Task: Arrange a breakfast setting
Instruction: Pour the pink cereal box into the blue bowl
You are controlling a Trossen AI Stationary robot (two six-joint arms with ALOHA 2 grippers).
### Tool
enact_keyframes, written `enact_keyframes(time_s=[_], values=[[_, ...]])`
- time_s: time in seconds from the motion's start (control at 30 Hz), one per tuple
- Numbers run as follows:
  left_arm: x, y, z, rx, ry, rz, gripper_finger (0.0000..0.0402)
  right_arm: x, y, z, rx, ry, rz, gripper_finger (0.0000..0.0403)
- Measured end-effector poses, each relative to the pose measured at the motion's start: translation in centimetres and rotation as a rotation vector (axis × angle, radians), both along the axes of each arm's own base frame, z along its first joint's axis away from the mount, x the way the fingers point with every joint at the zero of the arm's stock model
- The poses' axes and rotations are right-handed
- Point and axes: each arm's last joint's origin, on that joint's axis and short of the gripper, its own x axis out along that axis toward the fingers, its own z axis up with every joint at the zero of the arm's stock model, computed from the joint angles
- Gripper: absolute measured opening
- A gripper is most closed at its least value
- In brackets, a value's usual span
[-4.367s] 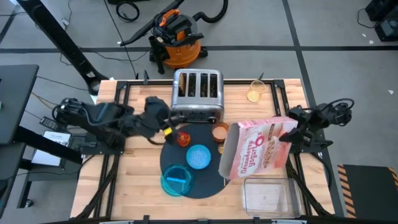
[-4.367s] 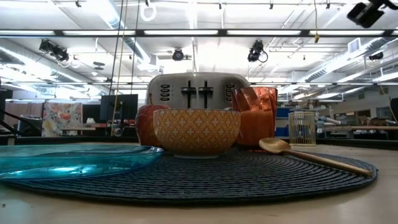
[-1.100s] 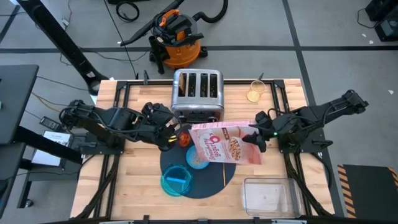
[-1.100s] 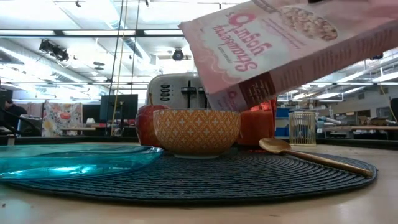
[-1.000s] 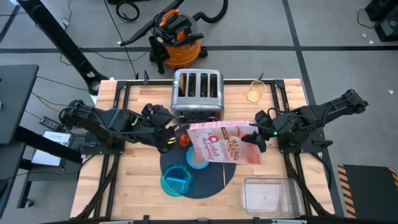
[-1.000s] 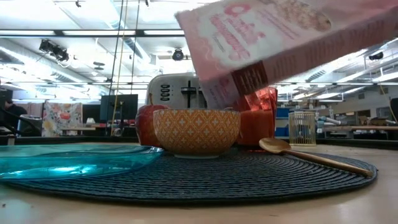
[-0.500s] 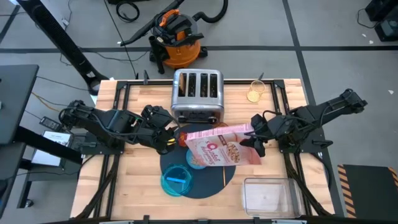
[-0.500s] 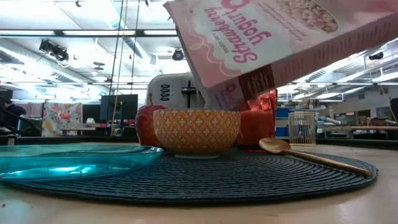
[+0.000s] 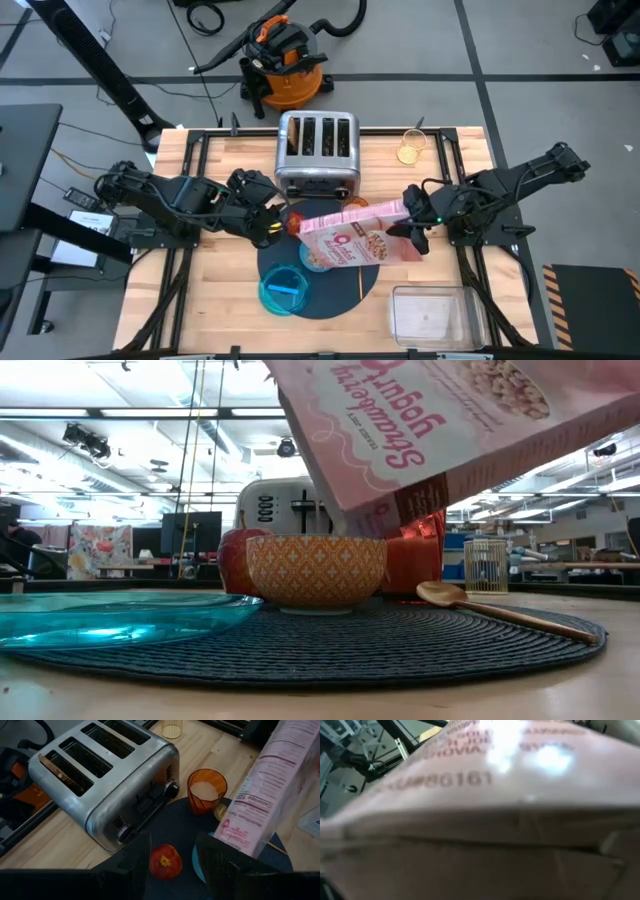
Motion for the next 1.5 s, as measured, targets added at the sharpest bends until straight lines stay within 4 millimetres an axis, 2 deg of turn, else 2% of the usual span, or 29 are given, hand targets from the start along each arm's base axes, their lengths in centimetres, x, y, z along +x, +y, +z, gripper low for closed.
enact_keyframes(time_s=[0.33,0.97,1.5], values=[[0.00,0.01,0.00,-0.006,-0.004,0.007,0.0164,0.11,0.04,0.18,-0.122,-0.037,0.086,0.0166],[0.00,0.01,0.00,-0.006,-0.004,0.007,0.0164,0.09,0.04,0.17,-0.495,-0.082,0.334,0.0166],[0.00,0.09,-0.01,-0.005,-0.002,0.009,0.0164,-0.04,0.48,0.17,-0.678,-0.121,0.500,0.0166]])
